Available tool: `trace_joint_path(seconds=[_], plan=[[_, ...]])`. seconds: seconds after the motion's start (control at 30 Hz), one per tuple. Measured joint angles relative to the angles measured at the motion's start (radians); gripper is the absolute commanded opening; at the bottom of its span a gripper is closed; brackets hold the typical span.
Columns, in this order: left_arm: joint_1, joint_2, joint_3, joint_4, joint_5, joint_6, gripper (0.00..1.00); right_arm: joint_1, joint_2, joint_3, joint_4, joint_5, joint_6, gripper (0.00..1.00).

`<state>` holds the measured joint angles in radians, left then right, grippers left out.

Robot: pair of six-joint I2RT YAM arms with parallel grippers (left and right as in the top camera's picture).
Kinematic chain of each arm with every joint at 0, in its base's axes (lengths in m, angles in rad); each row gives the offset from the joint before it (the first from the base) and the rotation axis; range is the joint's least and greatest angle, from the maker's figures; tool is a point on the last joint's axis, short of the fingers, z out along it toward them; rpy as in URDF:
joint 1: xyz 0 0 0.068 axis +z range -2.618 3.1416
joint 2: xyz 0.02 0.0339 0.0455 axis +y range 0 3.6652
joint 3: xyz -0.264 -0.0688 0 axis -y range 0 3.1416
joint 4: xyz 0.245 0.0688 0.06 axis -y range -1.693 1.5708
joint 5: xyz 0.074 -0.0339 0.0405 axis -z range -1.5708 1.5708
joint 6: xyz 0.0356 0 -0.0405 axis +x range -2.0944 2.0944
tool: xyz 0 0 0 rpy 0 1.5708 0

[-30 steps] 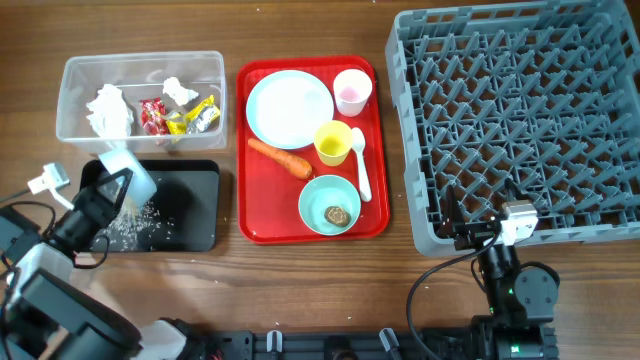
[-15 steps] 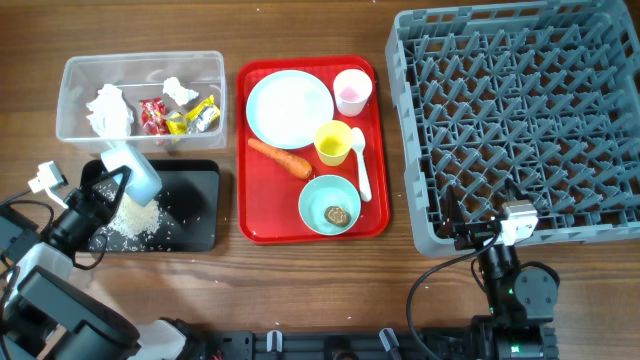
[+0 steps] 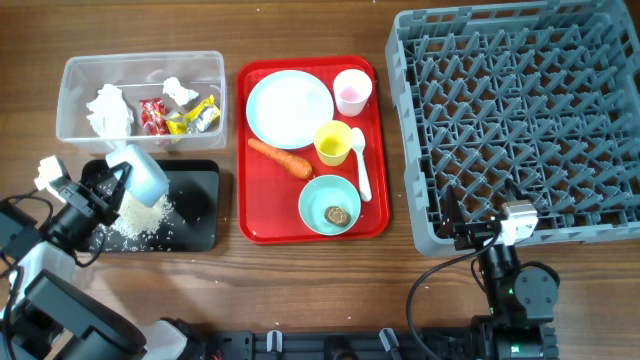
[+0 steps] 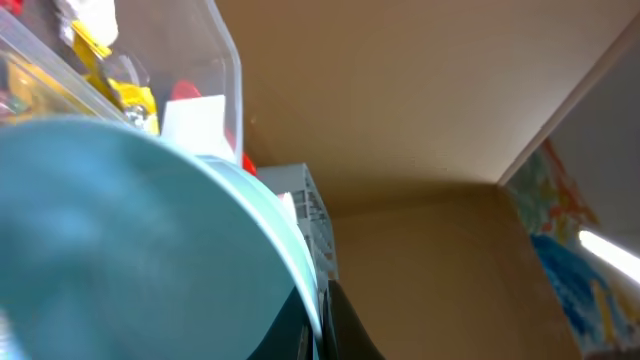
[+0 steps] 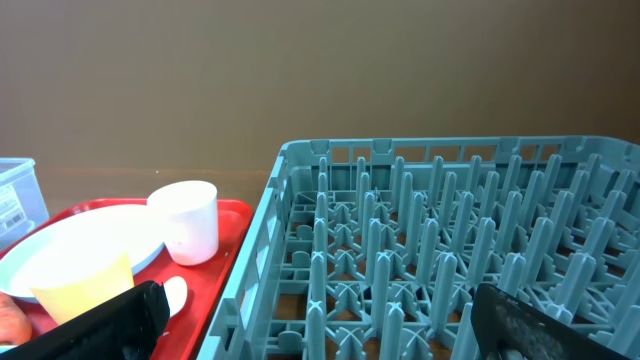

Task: Sort waste into correct bins and load items into the dishwasher rack
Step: 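Tilt the bowl with the left gripper to pour rice onto the black tray, then carry the empty bowl right and set it on the red tray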

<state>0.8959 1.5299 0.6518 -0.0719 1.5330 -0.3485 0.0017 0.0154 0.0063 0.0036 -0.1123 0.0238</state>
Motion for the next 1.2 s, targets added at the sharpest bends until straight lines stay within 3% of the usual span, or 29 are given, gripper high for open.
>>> trace_joint_path(seconds=[0.43, 0.8, 1.2], plan=[[-0.014, -0.004, 0.000, 0.017, -0.031, -0.013, 0.04, 0.000, 0.000, 0.000, 0.000, 0.000, 0.000, 1.00], [-0.103, -0.051, 0.000, 0.036, -0.182, -0.022, 0.04, 0.000, 0.000, 0.000, 0.000, 0.000, 0.000, 1.00], [-0.664, -0.386, 0.000, -0.021, -0.709, -0.081, 0.04, 0.000, 0.000, 0.000, 0.000, 0.000, 0.000, 1.00]])
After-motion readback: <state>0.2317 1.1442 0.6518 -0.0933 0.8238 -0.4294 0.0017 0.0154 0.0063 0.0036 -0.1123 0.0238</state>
